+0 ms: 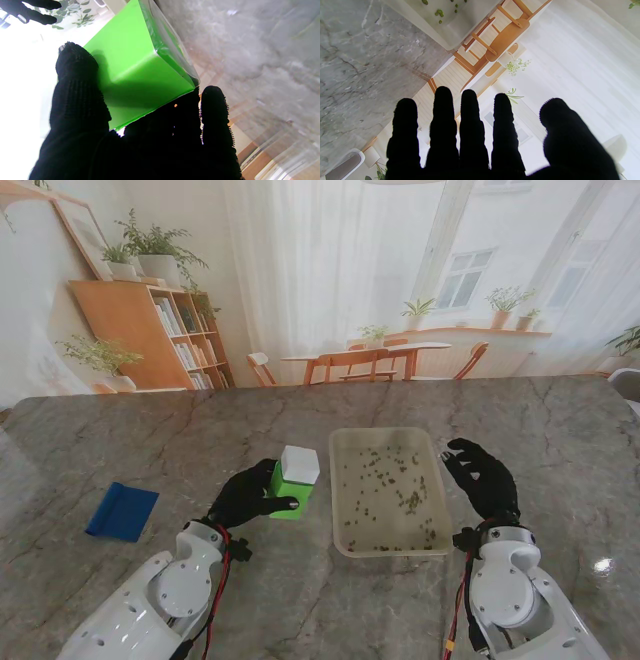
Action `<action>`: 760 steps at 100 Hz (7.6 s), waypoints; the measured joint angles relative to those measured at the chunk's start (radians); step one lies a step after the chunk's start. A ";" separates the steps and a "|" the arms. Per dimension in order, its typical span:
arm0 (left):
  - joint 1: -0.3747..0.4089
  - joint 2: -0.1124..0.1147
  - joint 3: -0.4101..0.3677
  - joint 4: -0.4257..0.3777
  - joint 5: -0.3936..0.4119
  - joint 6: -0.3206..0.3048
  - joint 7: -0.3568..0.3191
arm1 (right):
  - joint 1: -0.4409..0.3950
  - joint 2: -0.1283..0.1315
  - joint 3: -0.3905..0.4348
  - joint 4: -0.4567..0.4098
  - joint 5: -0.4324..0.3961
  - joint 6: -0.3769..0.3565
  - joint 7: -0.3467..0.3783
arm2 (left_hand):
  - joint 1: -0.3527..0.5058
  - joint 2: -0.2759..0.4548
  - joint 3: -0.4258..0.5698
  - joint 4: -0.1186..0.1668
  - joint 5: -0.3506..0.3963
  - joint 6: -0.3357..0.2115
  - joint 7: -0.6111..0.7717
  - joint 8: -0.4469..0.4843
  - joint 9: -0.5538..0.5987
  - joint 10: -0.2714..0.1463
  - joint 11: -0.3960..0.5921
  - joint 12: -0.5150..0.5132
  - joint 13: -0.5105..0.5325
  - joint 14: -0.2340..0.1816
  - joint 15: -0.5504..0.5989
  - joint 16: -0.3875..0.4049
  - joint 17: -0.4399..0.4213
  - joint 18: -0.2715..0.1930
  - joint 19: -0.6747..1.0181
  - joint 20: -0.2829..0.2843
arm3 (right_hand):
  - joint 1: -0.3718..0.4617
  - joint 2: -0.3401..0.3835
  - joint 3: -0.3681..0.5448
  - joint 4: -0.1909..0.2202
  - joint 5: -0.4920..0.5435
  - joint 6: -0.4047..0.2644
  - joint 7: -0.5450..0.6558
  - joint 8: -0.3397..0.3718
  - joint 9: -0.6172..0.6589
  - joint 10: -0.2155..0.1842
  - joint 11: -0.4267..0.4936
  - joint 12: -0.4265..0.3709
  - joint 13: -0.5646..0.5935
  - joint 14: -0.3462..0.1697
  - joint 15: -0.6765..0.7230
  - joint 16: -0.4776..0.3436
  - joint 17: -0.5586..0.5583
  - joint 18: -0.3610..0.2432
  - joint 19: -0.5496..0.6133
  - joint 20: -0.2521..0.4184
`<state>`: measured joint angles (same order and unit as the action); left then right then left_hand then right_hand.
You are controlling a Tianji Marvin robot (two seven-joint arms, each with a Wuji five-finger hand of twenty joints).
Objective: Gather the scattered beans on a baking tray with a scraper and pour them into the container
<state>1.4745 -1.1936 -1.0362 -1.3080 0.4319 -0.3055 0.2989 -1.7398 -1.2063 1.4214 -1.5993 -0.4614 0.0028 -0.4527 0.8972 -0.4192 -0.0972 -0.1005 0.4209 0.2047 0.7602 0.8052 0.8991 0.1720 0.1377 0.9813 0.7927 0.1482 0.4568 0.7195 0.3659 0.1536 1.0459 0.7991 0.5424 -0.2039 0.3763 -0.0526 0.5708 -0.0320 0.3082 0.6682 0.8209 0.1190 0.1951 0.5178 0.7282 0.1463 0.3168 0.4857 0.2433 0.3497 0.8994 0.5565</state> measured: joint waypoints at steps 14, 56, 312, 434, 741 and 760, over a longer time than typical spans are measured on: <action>0.011 0.002 -0.012 -0.040 0.032 0.001 0.025 | -0.002 -0.002 -0.005 -0.005 0.008 -0.019 -0.014 | 0.000 -0.001 -0.004 0.000 0.003 0.000 0.017 -0.039 0.003 0.000 0.000 0.002 0.001 0.000 0.000 0.000 0.000 0.005 0.000 0.000 | 0.000 0.000 0.000 0.000 0.011 0.001 0.010 0.000 0.000 0.000 0.000 0.000 0.000 0.000 0.000 0.002 0.000 0.000 0.001 0.000; 0.011 0.020 -0.021 -0.173 0.134 -0.014 0.012 | -0.006 0.003 -0.043 -0.078 -0.037 -0.164 0.022 | 0.000 -0.010 -0.004 0.000 0.003 -0.002 0.028 -0.039 0.004 0.000 0.000 0.024 0.001 0.000 0.000 0.011 -0.023 0.012 -0.001 0.000 | 0.009 0.000 -0.001 0.000 0.011 0.002 0.010 0.000 0.000 0.000 0.000 0.000 0.001 0.000 0.004 0.004 0.002 0.001 0.008 0.000; 0.067 0.015 -0.041 -0.228 0.093 -0.108 0.046 | 0.547 0.174 -0.283 -0.056 -0.673 -0.865 0.441 | 0.011 -0.065 -0.004 -0.001 0.029 -0.039 0.035 -0.038 0.014 0.001 0.000 0.048 0.006 0.000 -0.001 0.013 -0.022 0.012 -0.036 0.000 | -0.306 -0.258 0.428 -0.091 -0.295 -0.038 -0.119 -0.049 -0.377 -0.029 -0.015 -0.110 -0.257 -0.046 -0.044 -0.156 -0.111 -0.169 0.062 -0.286; 0.074 0.016 -0.051 -0.234 0.104 -0.085 0.046 | 0.429 0.166 -0.331 -0.241 -0.531 -0.396 0.633 | 0.011 -0.065 -0.004 -0.001 0.029 -0.039 0.035 -0.038 0.014 -0.001 0.000 0.048 0.006 0.000 -0.001 0.013 -0.022 0.012 -0.038 0.002 | -0.104 -0.198 0.104 -0.021 -0.098 0.040 0.060 0.144 -0.023 -0.048 0.119 0.110 0.176 -0.062 0.308 0.082 0.517 -0.260 0.325 0.057; 0.076 0.016 -0.057 -0.232 0.101 -0.070 0.051 | 0.527 0.183 -0.354 -0.082 -0.844 -0.620 0.210 | 0.026 -0.081 -0.004 -0.001 0.029 -0.029 0.036 -0.032 0.016 0.009 0.002 0.050 0.005 0.001 -0.001 0.015 -0.022 0.012 -0.039 0.014 | -0.071 -0.533 0.309 -0.245 -0.117 -0.162 0.268 0.097 0.144 -0.244 0.062 0.116 0.241 -0.264 0.078 -0.015 0.270 -0.237 0.165 -0.186; 0.077 0.016 -0.057 -0.233 0.102 -0.070 0.053 | 0.541 0.183 -0.366 -0.065 -0.842 -0.626 0.180 | 0.026 -0.081 -0.004 -0.001 0.029 -0.029 0.036 -0.032 0.016 0.009 0.002 0.050 0.005 0.001 -0.001 0.015 -0.022 0.012 -0.039 0.014 | -0.071 -0.551 0.309 -0.264 -0.118 -0.209 0.354 -0.024 0.172 -0.245 0.061 0.104 0.280 -0.265 0.051 -0.002 0.308 -0.263 0.172 -0.200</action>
<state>1.5513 -1.1775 -1.0936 -1.5410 0.5338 -0.3753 0.3522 -1.1985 -1.0236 1.0553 -1.6644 -1.3038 -0.6229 -0.2727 0.9232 -0.5006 -0.1012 -0.1018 0.4500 0.1757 0.7958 0.7728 0.9151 0.1811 0.1395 1.0317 0.7980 0.1488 0.4556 0.7342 0.3441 0.1658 1.0065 0.8127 0.4712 -0.7551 0.6851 -0.3170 0.4530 -0.2414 0.6621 0.6444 0.9930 -0.1257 0.2565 0.6215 1.0086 -0.1188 0.3679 0.4837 0.5515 0.0870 1.0714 0.3566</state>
